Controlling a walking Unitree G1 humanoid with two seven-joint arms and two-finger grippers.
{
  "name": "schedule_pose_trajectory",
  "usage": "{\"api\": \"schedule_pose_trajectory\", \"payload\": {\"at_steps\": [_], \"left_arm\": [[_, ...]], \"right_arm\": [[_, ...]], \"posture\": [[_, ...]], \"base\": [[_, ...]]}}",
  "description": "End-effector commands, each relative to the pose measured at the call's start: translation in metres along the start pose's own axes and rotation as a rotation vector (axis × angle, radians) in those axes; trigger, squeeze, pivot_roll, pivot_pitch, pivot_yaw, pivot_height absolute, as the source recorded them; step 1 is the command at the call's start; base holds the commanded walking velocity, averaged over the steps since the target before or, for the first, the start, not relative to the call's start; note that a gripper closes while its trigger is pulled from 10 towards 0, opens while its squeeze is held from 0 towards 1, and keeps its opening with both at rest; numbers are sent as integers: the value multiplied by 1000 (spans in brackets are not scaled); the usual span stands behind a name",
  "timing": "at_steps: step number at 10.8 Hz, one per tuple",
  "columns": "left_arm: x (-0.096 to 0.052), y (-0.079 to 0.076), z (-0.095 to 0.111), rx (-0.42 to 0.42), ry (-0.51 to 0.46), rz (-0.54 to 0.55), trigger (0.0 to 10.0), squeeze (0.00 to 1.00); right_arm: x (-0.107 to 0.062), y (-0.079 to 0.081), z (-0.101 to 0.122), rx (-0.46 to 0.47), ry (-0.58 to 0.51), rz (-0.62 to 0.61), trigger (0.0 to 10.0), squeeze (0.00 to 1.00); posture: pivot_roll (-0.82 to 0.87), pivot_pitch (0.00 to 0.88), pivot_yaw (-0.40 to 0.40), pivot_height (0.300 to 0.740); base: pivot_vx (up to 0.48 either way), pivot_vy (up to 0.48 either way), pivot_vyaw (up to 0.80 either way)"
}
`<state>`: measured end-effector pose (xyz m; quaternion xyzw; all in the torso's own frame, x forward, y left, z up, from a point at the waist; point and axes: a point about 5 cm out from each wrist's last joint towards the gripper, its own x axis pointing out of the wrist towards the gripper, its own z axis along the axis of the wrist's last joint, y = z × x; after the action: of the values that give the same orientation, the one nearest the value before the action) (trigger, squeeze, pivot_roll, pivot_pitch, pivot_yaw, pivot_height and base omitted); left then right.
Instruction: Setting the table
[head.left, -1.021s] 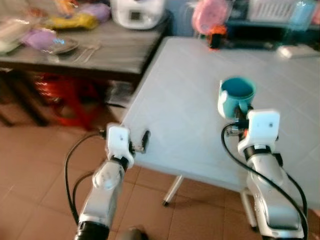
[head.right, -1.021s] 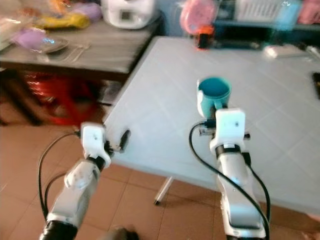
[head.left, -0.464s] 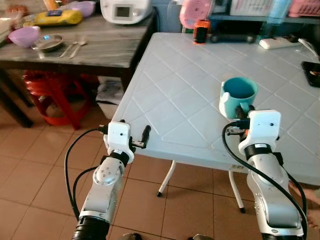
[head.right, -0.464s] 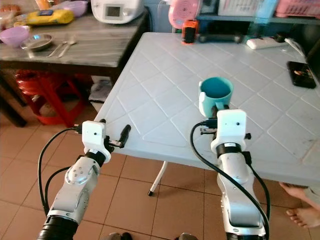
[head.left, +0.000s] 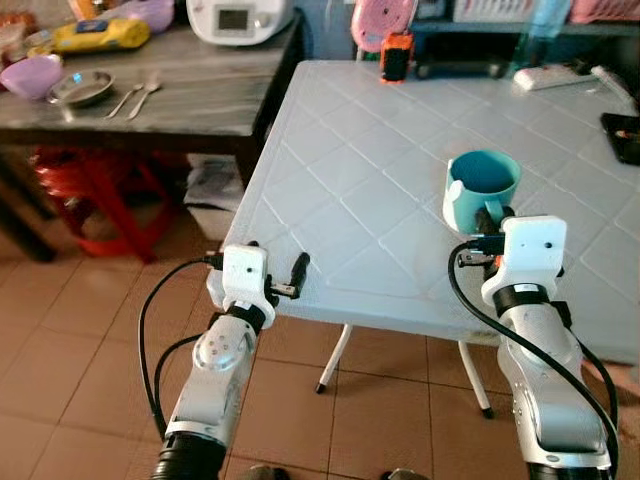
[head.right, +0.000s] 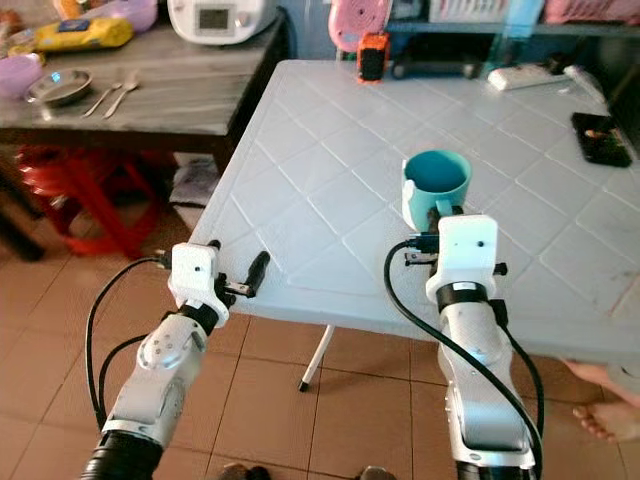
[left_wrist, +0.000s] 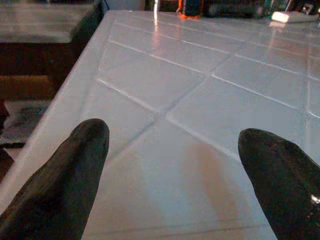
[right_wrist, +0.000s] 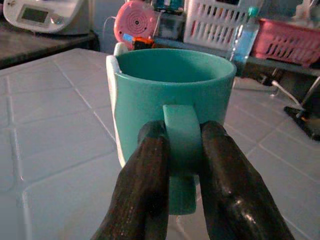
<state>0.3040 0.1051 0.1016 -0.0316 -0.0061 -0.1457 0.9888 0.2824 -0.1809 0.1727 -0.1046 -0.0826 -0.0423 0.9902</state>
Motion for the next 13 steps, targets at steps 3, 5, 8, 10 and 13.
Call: {"api": "schedule_pose_trajectory", "payload": {"at_steps": [3, 5, 8, 10, 13], "left_arm": [[0, 4, 0, 10, -9, 7, 10000, 0], [4, 1, 10, -12, -47, 12, 10000, 0], [4, -3, 15, -44, -73, 27, 10000, 0], [3, -5, 13, -47, -68, 24, 10000, 0], [4, -8, 14, -51, -65, 23, 10000, 0]], "right_arm": [[0, 2, 2, 1, -9, 5, 10000, 0], [0, 0, 2, -3, -13, 5, 10000, 0], [-4, -3, -2, -1, -3, -8, 10000, 0], [-5, -2, -2, 3, -2, -9, 10000, 0], [-5, -1, -4, 6, 2, -10, 10000, 0]], "posture": [[-180, 88, 43, 740], [-179, 85, 37, 740], [-174, 86, 36, 740], [-173, 89, 43, 740], [-175, 86, 44, 740]], "base": [[0, 465, 0], [0, 480, 0], [0, 480, 0], [0, 480, 0], [0, 475, 0]]}}
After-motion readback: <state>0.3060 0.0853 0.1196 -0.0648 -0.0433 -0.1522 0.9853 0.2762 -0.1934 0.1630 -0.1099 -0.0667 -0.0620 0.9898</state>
